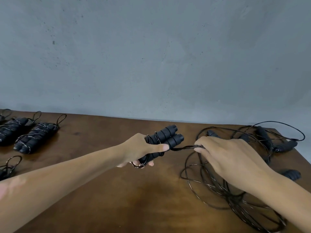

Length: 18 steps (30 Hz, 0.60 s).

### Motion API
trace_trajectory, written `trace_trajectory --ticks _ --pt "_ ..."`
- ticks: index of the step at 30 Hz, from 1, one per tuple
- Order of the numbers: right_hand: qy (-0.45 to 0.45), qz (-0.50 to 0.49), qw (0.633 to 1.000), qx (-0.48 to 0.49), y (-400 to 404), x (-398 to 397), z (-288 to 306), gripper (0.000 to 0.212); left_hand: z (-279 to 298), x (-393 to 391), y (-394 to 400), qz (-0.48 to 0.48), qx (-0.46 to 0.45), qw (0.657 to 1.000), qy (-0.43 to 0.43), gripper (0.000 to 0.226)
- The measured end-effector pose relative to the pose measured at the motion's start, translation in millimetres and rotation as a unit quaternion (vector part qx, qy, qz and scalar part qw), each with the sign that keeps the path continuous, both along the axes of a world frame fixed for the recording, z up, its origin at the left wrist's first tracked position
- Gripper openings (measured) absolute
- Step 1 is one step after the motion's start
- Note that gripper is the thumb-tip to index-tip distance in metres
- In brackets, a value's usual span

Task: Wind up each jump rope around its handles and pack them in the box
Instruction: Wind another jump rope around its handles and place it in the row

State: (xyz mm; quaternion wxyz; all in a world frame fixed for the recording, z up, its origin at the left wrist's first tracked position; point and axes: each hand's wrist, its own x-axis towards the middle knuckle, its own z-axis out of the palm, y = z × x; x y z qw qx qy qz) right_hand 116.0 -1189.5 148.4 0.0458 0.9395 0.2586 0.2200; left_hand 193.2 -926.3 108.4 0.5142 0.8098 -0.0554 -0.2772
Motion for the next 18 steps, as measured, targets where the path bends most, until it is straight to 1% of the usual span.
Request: trace_trajectory --ticks 2,5,6,9,10,12,15,18 --pt "-0.027 0.005 0.999 -0.02 0.3 1.5 5.5 0.03 0.3 -1.8 -3.1 -0.037 0.019 0.999 -0.012 0.043" --pt "-0.051 0.029 0.997 -0.043 3.8 3.9 13.6 0.021 3.0 -5.3 -8.6 -0.103 0.066 0.992 -0.029 0.042" --pt "-0.043 0.032 0.998 -0.045 4.9 4.9 15.0 0.021 4.3 -6.6 -10.5 -0.126 0.086 0.988 -0.033 0.042" --pt "-0.008 0.035 0.998 -0.053 4.5 11.4 17.9 0.033 8.1 -8.8 -13.0 -0.181 0.14 0.971 -0.062 0.045" --pt "-0.004 0.041 0.998 -0.051 3.8 13.3 18.4 0.034 9.9 -9.1 -13.0 -0.198 0.158 0.964 -0.075 0.045" --pt "-0.007 0.058 0.997 -0.042 2.2 17.0 20.3 0.023 14.8 -11.3 -12.5 -0.228 0.191 0.95 -0.097 0.043" --pt "-0.001 0.061 0.998 -0.005 3.1 24.9 24.5 0.046 22.2 -18.9 -14.3 -0.266 0.208 0.935 -0.113 0.042" --pt "0.008 0.075 0.997 0.03 -2.9 36.9 16.6 0.054 25.2 -24.1 -14.9 -0.284 0.173 0.933 -0.136 0.04"
